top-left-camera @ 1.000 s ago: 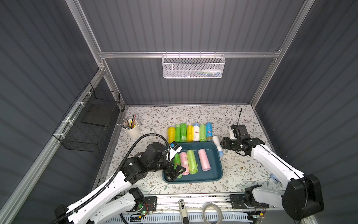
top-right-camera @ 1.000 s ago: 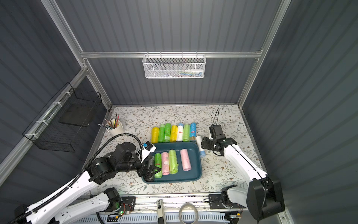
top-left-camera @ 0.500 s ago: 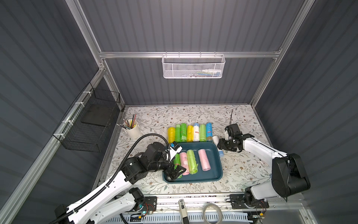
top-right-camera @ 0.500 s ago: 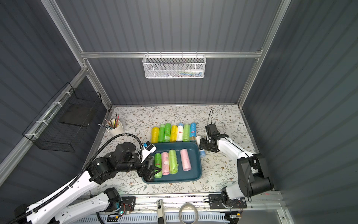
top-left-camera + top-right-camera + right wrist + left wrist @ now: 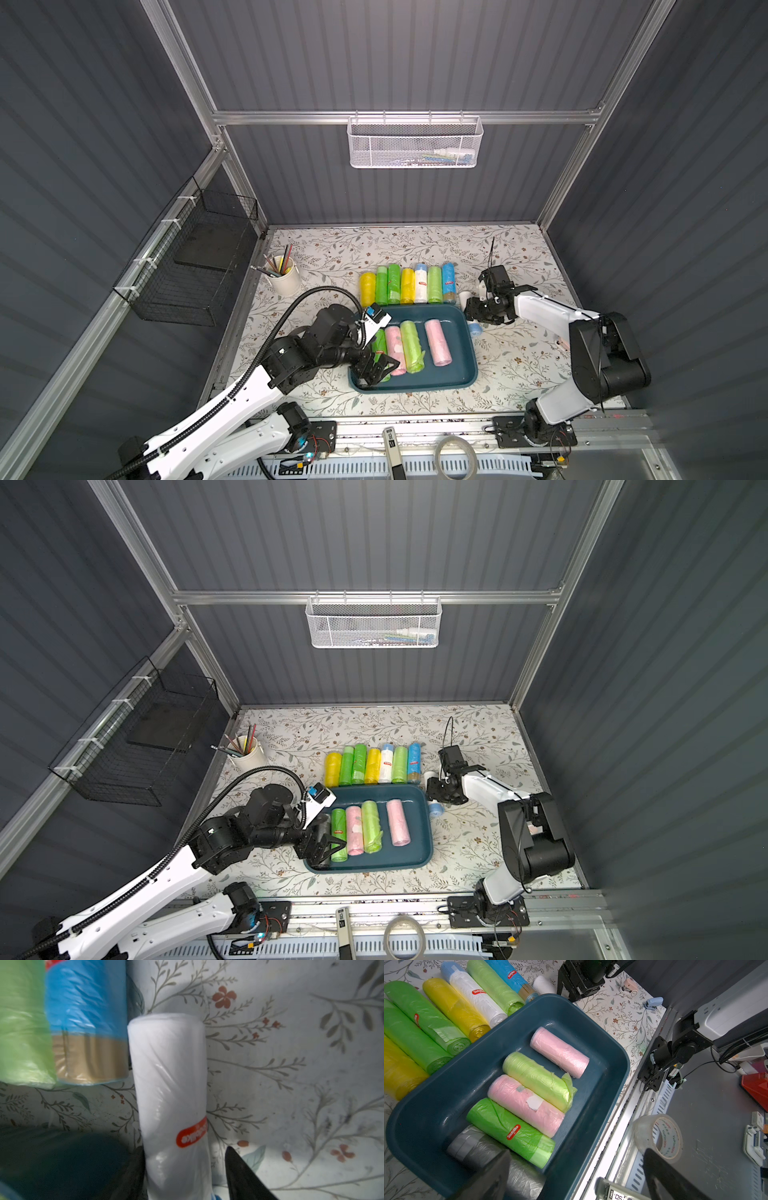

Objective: Put the roll of trash bags into the storage box
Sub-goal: Pick up the roll of trash bags from the center of the board.

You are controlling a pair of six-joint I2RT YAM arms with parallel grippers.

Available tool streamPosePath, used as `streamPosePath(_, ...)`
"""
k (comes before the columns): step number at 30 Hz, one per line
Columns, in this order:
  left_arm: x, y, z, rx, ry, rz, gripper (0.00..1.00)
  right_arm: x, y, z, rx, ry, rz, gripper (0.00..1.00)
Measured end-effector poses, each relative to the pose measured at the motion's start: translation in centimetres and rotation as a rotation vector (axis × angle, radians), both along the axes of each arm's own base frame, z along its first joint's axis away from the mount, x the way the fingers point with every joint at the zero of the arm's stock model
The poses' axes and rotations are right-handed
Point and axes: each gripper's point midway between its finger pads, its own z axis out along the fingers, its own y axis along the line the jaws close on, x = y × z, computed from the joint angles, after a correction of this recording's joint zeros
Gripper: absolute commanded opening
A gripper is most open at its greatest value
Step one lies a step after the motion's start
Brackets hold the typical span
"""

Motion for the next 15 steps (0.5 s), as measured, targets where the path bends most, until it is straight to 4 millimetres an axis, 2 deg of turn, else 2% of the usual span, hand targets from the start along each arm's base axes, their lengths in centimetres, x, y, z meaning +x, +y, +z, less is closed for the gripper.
streamPosePath(9,0.0,0.0,-0.2,0.006,0.005,0.0,1.0,0.0,-0.3,-0.5,-0.028,0.008,0.002,0.47)
streamPosePath(15,0.0,0.0,-0.2,0.006,0.005,0.0,1.0,-0.1,-1.1,1.1,-0.052,-0.028,-0.014,0.45)
